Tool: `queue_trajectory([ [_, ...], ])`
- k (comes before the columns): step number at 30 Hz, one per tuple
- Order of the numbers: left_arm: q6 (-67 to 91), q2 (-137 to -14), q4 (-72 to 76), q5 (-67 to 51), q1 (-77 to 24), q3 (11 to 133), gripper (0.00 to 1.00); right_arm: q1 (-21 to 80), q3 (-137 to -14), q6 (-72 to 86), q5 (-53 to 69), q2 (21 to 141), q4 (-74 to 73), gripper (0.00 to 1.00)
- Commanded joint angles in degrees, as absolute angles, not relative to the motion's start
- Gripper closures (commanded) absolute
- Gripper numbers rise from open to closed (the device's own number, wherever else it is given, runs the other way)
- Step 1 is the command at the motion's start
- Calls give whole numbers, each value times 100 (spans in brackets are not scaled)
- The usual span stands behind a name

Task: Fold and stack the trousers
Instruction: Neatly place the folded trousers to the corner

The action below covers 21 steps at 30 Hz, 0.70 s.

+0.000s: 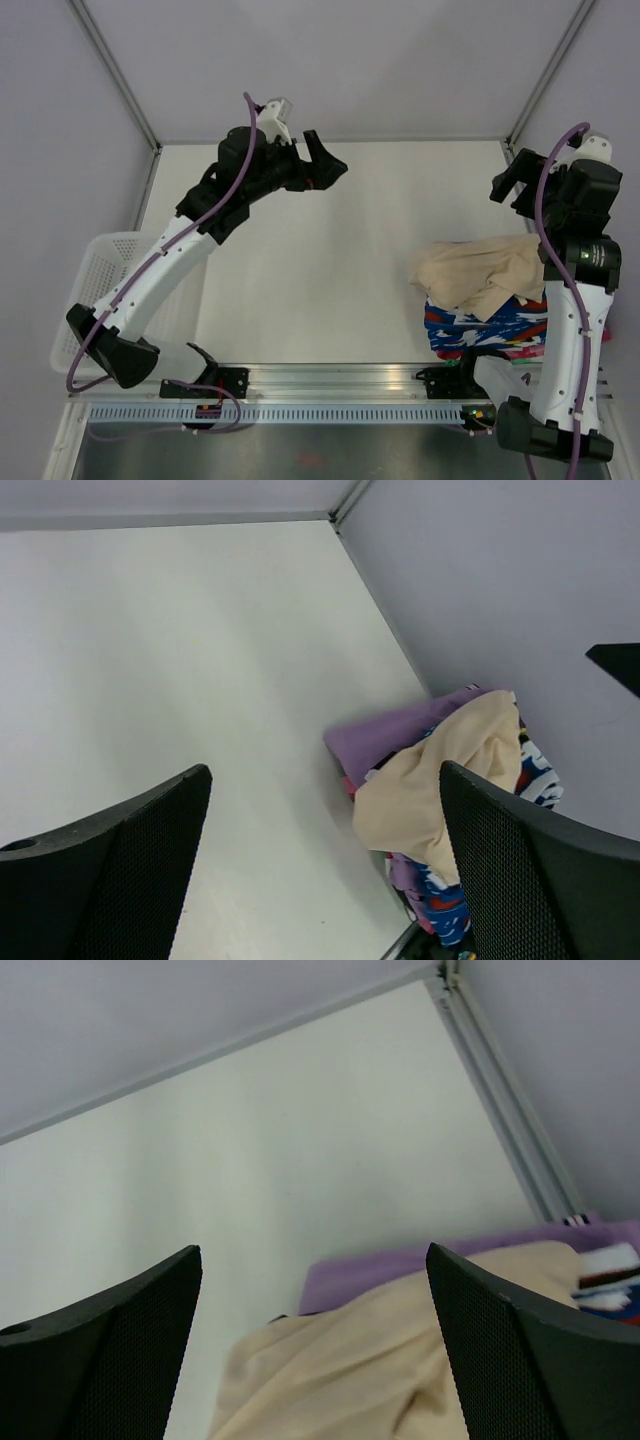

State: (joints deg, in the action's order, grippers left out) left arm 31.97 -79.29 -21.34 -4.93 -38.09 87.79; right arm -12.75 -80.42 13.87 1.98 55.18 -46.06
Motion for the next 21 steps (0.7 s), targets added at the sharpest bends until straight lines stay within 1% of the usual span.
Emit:
queue_trajectory([
  [1, 2400, -8111, -2592, -1536, -3271, 8876, 0, -1283, -8514, 1617, 1377, 6036, -3789, 2],
  [5, 2372, -8559, -2953, -1977, -2428, 9500, 0, -1283, -8938, 1854, 1784, 6687, -3438, 2],
  [6, 2469, -8648, -2997, -2195, -2008, 9806, 0, -1283, -8999, 1854, 1758, 6810, -3323, 2],
  [8, 2627, -8814, -3058, -2399, -1628, 10088, 0, -1283, -9009, 1863, 1662, 6847, -2849, 2],
  [9, 2593, -8842, -3102, -2356, -1374, 10325, 0, -1283, -8939, 1881, 1600, 6812, -2621, 2],
  [11, 2173, -8798, -3216, -2207, -1231, 10458, 0, -1283, -8772, 1907, 1556, 6811, -2198, 2],
  [12, 1988, -8693, -3295, -1919, -1196, 10537, 0, -1283, -8719, 1916, 1582, 6838, -2128, 2],
  [14, 1417, -8526, -3383, -1750, -1195, 10486, 0, -1283, -8693, 1898, 1617, 6899, -2109, 2],
  [17, 908, -7973, -3366, -1337, -1195, 10012, 0, -1222, -8491, 1837, 1652, 7022, -2057, 2],
  [21, 668, -7208, -2999, -484, -1195, 8993, 0, -1187, -8166, 1820, 1854, 7084, -1890, 2],
])
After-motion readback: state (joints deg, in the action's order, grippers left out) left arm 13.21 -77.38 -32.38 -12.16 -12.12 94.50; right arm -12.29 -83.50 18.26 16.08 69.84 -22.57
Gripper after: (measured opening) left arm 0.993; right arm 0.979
